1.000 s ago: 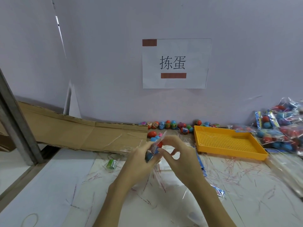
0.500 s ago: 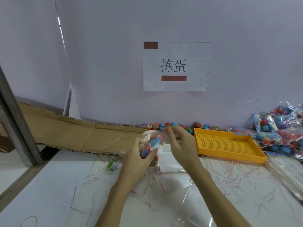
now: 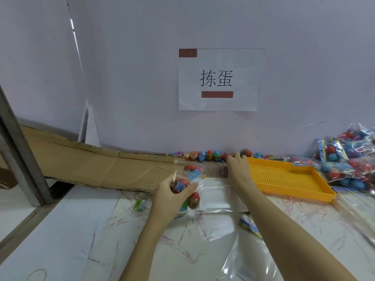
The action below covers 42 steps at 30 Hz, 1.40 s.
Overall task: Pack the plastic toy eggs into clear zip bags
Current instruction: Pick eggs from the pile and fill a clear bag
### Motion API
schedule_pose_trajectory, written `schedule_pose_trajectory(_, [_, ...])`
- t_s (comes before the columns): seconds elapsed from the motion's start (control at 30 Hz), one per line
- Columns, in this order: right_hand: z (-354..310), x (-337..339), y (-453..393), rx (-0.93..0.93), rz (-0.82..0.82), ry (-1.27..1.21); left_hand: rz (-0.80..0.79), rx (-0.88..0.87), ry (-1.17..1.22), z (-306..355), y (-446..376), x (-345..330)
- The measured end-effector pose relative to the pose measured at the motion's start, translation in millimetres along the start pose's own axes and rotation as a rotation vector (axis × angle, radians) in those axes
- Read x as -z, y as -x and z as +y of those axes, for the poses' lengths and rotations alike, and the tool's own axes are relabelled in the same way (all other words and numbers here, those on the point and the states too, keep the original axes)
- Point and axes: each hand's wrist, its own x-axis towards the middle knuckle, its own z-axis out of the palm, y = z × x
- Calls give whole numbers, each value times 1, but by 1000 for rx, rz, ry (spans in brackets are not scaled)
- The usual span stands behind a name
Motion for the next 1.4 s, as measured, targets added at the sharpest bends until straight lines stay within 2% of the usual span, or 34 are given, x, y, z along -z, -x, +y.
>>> schedule_pose_trajectory(0.13, [2, 5, -4, -25, -1, -98, -15, -3, -13, 0, 0, 1])
schedule_pose_trajectory(0.33, [-23, 19, 34, -199, 381, -790, 51, -62, -108, 2, 3, 0])
schedule_pose_trajectory(0.5, [-39, 32, 87, -194, 430, -1177, 38, -66, -189, 3, 4, -3])
schedule_pose_trajectory(0.57, [-47, 45, 102, -109, 432, -1262, 33, -49, -200, 4, 5, -5])
schedule_pose_trajectory(0.63, [-52, 54, 112, 75, 481, -1220, 34, -44, -221, 4, 5, -6])
schedule_pose_trajectory(0.7, [-56, 57, 117, 262, 541, -1024, 30, -84, -260, 5, 6, -6])
schedule_pose_trajectory(0.77, [-56, 54, 119, 349, 525, -845, 23, -127, -296, 7, 9, -6])
schedule_pose_trajectory(0.87, [-54, 50, 118, 375, 407, -760, -26, -158, -277, 8, 12, -5])
schedule_pose_trajectory(0.97, [-48, 49, 117, 383, 343, -792, -98, -182, -237, 11, 15, -2])
schedule_pose_trajectory(1.2, [-41, 53, 115, 362, 390, -732, -144, -202, -173, 16, 17, 1])
schedule_pose_trajectory(1.4, [-45, 52, 119, 389, 300, -776, -85, -214, -128, 16, 16, 0])
